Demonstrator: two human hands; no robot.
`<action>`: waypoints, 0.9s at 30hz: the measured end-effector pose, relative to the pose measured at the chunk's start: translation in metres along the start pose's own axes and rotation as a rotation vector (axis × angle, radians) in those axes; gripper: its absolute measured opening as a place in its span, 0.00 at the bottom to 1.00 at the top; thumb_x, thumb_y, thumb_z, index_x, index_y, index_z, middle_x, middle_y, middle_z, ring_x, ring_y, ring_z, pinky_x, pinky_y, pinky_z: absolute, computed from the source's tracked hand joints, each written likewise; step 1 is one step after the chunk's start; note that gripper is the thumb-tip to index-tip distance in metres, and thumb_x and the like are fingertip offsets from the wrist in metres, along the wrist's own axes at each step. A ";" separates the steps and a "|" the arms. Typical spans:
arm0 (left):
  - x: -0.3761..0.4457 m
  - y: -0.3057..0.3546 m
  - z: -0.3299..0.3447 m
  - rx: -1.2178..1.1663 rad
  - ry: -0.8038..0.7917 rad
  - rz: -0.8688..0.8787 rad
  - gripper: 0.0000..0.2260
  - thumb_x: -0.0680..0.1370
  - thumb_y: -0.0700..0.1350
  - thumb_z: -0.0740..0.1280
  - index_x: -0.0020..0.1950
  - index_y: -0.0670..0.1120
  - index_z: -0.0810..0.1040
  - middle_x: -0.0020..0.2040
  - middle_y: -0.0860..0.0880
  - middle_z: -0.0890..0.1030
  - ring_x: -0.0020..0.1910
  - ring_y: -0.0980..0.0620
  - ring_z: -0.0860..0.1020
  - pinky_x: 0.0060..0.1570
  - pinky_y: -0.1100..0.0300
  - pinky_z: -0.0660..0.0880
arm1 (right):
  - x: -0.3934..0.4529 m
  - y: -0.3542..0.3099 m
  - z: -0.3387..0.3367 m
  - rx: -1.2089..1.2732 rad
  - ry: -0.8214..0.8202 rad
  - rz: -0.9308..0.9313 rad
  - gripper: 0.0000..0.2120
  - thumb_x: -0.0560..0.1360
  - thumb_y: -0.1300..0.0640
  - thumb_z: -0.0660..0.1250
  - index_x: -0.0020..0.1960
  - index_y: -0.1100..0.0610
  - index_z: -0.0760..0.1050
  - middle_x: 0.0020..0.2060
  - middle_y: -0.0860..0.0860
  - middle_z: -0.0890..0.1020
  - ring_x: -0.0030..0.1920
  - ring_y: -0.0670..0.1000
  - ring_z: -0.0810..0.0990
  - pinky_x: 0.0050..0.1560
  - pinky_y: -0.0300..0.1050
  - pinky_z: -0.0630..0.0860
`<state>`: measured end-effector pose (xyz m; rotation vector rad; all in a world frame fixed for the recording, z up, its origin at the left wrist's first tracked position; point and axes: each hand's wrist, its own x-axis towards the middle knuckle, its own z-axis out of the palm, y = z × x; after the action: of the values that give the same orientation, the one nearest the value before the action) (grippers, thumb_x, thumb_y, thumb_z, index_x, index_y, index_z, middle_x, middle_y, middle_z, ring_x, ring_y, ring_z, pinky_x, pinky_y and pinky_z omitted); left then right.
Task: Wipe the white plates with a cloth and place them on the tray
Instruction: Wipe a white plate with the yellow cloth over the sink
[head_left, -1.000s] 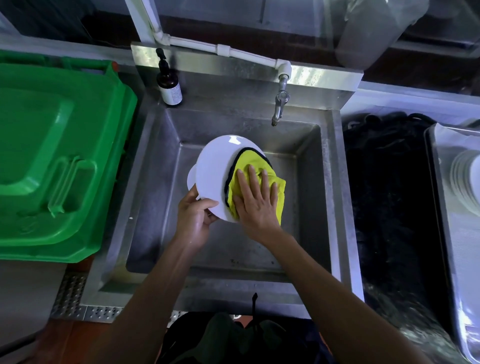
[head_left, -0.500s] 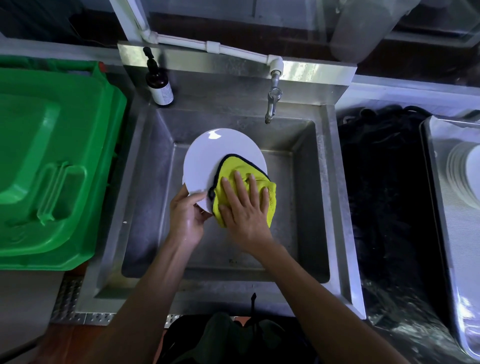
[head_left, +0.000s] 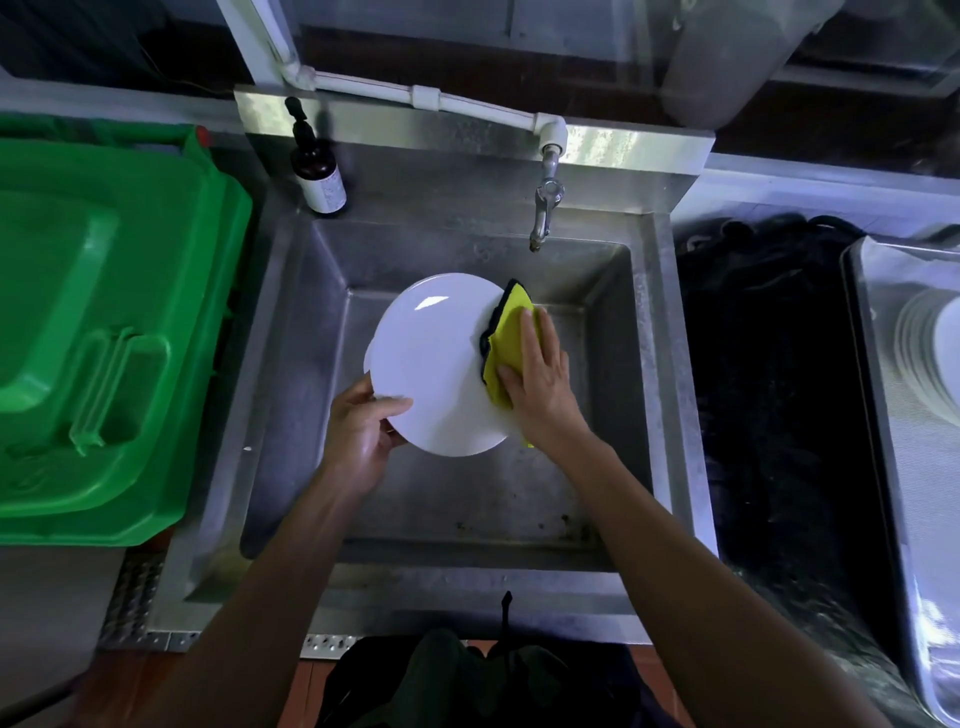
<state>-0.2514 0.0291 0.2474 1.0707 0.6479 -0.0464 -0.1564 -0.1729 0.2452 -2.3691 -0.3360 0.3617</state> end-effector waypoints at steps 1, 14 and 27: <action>0.001 0.002 -0.001 0.021 -0.004 0.002 0.23 0.66 0.37 0.68 0.61 0.43 0.82 0.59 0.40 0.84 0.51 0.41 0.83 0.42 0.49 0.80 | 0.002 0.001 -0.003 0.030 0.004 0.020 0.34 0.83 0.55 0.60 0.82 0.52 0.46 0.81 0.53 0.49 0.77 0.60 0.56 0.75 0.52 0.55; 0.013 0.025 -0.013 0.435 -0.086 0.023 0.20 0.64 0.40 0.71 0.51 0.58 0.87 0.49 0.50 0.87 0.46 0.50 0.86 0.37 0.58 0.81 | 0.023 -0.001 -0.035 0.144 0.005 -0.073 0.26 0.75 0.58 0.71 0.71 0.48 0.68 0.62 0.45 0.73 0.59 0.46 0.71 0.57 0.44 0.68; 0.020 0.045 0.012 0.935 -0.285 0.134 0.26 0.67 0.40 0.68 0.46 0.75 0.81 0.52 0.73 0.81 0.52 0.68 0.80 0.49 0.60 0.74 | 0.012 -0.016 -0.032 -0.015 0.051 -0.227 0.13 0.72 0.63 0.71 0.55 0.57 0.77 0.51 0.50 0.78 0.52 0.55 0.75 0.49 0.57 0.76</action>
<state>-0.2138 0.0469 0.2772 1.9596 0.2724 -0.4098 -0.1365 -0.1772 0.2768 -2.3202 -0.5791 0.1923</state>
